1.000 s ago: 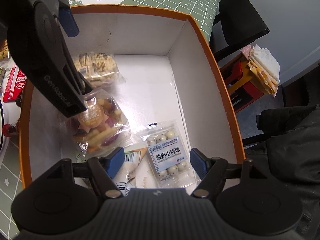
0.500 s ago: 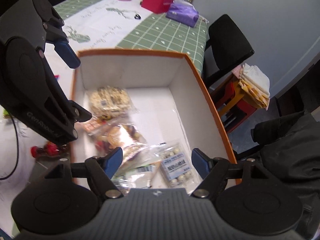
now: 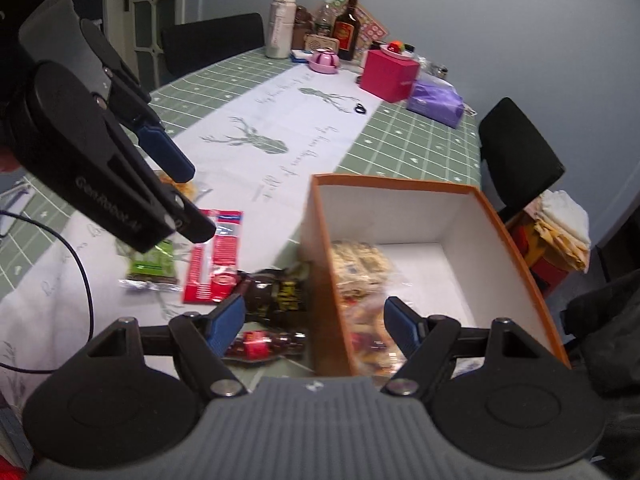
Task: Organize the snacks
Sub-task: 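Move both tools back toward the remaining snacks beside the box, then grasp the green pack with the left tool while the right tool grasps the chocolate bottle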
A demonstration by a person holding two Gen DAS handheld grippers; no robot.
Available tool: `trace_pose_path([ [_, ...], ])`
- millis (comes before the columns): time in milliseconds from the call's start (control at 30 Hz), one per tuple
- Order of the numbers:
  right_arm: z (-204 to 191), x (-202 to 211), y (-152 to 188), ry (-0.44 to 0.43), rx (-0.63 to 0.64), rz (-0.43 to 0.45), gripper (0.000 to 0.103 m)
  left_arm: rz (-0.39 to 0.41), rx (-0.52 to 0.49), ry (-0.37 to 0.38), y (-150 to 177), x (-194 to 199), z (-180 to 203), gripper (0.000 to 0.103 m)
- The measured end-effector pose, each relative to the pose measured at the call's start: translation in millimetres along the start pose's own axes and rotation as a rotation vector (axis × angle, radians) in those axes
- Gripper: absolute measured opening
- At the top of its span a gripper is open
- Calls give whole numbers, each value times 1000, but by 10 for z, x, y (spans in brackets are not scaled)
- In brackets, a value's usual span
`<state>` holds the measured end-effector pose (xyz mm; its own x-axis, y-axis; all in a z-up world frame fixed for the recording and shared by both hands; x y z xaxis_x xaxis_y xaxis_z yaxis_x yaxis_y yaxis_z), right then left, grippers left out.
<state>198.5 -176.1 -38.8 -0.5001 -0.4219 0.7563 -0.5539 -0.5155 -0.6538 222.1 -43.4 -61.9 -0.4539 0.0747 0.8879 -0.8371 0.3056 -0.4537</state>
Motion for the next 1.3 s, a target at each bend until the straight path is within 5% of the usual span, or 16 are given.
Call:
trace_pose_path([
  [133,-178,-155,153,-21,-111,28,75,8,58,-6,284,-64,-201,65],
  [233,-310,-316,281,-8,-182,32,75,-15,91,2,494,-168,-298,79],
  [333,-364,-460,381,42,-226,32,75,-24,94,0,661,-274,-381,82],
  [833,-141,-1020,665,135,-451,-69,76,-83,-190,-41,933,-811,-361,87],
  [1300,-132,-1160,776,137,-442,-78,69,-152,-234,-74,922,-1084,-318,88],
])
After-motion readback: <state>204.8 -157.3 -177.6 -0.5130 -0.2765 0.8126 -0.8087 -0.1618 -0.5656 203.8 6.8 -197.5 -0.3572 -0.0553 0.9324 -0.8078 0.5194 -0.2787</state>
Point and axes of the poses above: each gripper's, at about its wrist camera, not at the fingertips, and x roughly against the way its jaws point, z to its right, y to its underside, the point moved 9 cm from there along -x, roughly the way its jaws point, and after that the axes turned 3 degrees about -y, right-handed, at the moved point
